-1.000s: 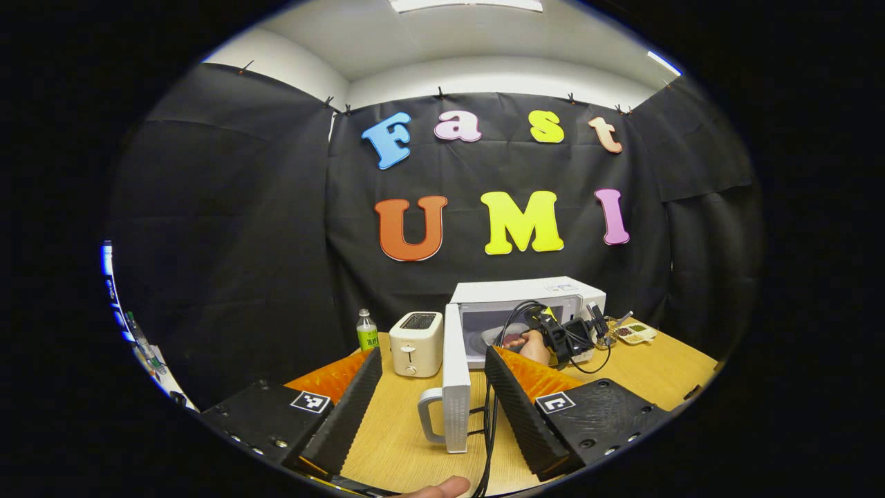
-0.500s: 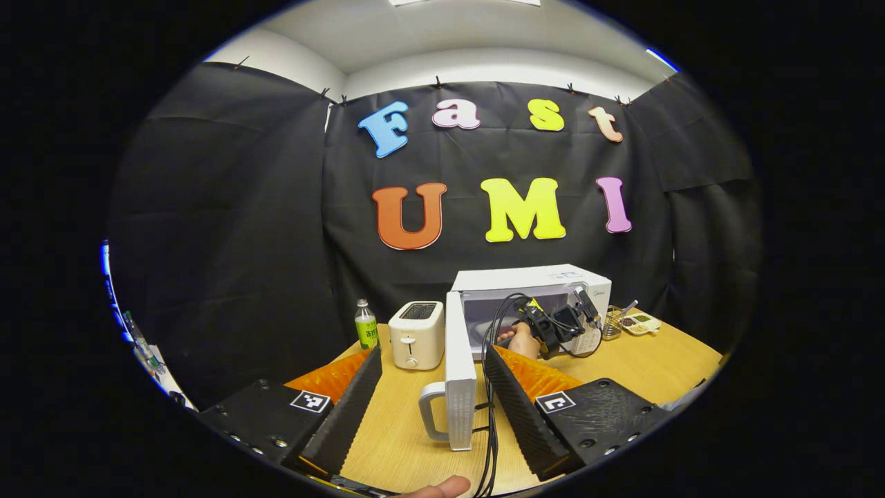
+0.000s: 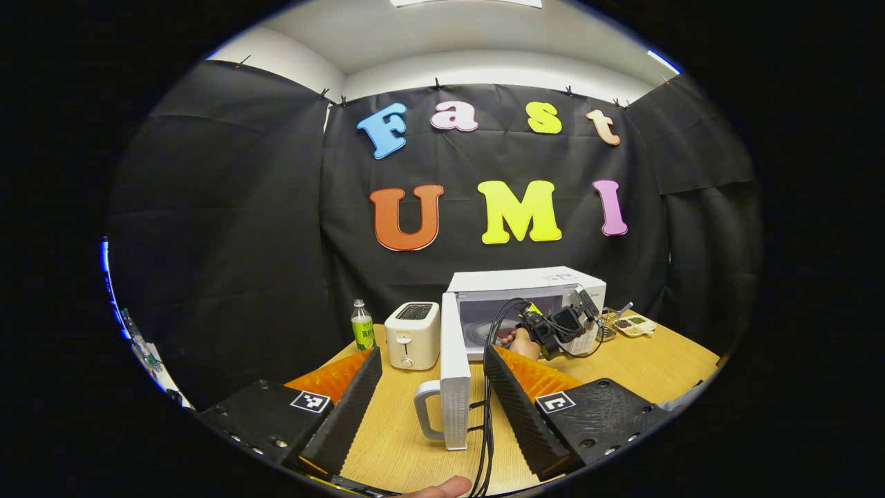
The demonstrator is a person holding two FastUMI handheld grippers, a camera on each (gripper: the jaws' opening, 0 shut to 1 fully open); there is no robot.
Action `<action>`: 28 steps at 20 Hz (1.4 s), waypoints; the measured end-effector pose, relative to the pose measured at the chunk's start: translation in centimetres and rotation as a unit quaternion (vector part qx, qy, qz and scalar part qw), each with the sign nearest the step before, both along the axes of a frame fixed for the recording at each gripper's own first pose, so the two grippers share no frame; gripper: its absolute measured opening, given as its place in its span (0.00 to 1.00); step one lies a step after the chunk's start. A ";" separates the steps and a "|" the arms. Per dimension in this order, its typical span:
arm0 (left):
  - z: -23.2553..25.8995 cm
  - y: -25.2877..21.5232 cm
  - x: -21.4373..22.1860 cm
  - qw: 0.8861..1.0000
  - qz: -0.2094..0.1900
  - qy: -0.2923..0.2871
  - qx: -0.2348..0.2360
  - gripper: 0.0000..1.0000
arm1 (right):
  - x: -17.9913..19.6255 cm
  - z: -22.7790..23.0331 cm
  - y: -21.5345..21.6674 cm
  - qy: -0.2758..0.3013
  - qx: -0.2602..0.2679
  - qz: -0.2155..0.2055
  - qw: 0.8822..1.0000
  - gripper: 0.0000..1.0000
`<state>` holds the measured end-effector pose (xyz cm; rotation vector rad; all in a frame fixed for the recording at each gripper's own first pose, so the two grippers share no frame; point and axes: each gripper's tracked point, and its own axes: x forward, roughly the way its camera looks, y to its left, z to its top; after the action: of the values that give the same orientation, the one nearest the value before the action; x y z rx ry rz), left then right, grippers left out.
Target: Open the microwave oven with the left hand, put the food in, and close the microwave oven.
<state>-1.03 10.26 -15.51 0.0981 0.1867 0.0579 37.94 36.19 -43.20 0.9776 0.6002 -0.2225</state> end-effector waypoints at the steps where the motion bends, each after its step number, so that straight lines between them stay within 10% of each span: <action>1: 0.2 0.2 -0.1 1.000 0.003 -0.002 -0.001 0.92 | -0.1 0.2 -0.4 -0.008 -0.009 0.002 1.000 0.08; 5: 0.8 0.1 -0.7 1.000 0.004 -0.009 -0.005 0.92 | -0.3 2.6 -2.1 -0.054 -0.076 0.007 0.996 0.07; 12: 2.0 2.3 -2.4 0.999 0.035 -0.035 -0.008 0.93 | -1.6 6.0 -3.3 -0.118 -0.201 0.089 0.968 0.58; 28: -2.6 9.3 -2.2 0.995 0.101 -0.016 -0.023 0.93 | -16.0 24.4 -11.2 -0.274 -0.365 0.258 0.852 0.99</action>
<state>-3.22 19.53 -18.07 0.0318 0.1650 0.2555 21.94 25.01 -18.76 0.0884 0.1884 0.2987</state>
